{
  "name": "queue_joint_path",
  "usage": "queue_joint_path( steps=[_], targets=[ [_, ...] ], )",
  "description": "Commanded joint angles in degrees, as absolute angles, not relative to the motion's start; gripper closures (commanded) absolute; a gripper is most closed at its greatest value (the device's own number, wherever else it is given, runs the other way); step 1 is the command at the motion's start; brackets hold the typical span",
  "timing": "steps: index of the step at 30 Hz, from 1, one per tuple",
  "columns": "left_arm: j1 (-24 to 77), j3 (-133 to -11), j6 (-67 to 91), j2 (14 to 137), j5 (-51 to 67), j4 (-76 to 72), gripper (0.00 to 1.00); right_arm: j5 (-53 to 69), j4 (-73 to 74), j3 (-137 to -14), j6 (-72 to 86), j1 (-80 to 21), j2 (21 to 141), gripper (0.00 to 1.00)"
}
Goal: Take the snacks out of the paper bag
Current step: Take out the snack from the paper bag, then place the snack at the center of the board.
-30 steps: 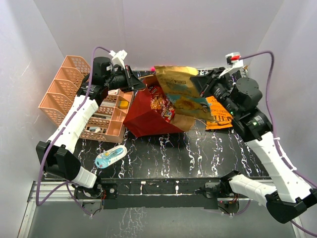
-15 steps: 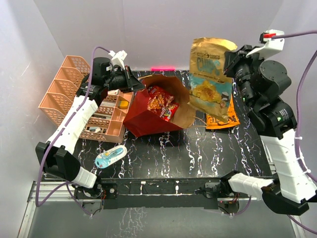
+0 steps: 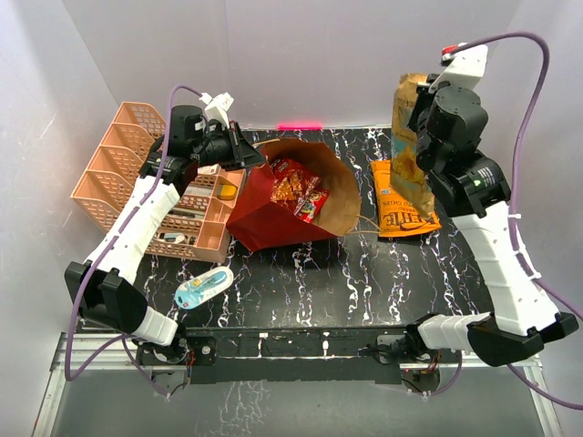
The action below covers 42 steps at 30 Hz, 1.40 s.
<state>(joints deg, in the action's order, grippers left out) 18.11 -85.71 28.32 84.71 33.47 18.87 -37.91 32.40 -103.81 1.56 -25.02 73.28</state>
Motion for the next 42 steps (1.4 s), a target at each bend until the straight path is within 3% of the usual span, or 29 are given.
queue_joint_path(
  steps=[1, 15, 42],
  targets=[
    [18.02, -87.1, 27.51, 82.1, 34.49, 19.82, 1.0, -33.25, 28.03, -97.32, -0.09, -19.56, 70.76, 0.93],
    [18.03, -86.55, 27.86, 82.71, 35.72, 18.98, 1.0, -1.29, 31.16, -78.91, 5.97, -3.17, 67.58, 0.93],
    [18.02, -87.4, 27.59, 84.24, 36.07, 19.58, 1.0, -11.09, 21.09, -79.06, -12.22, 5.08, 82.43, 0.93]
  ],
)
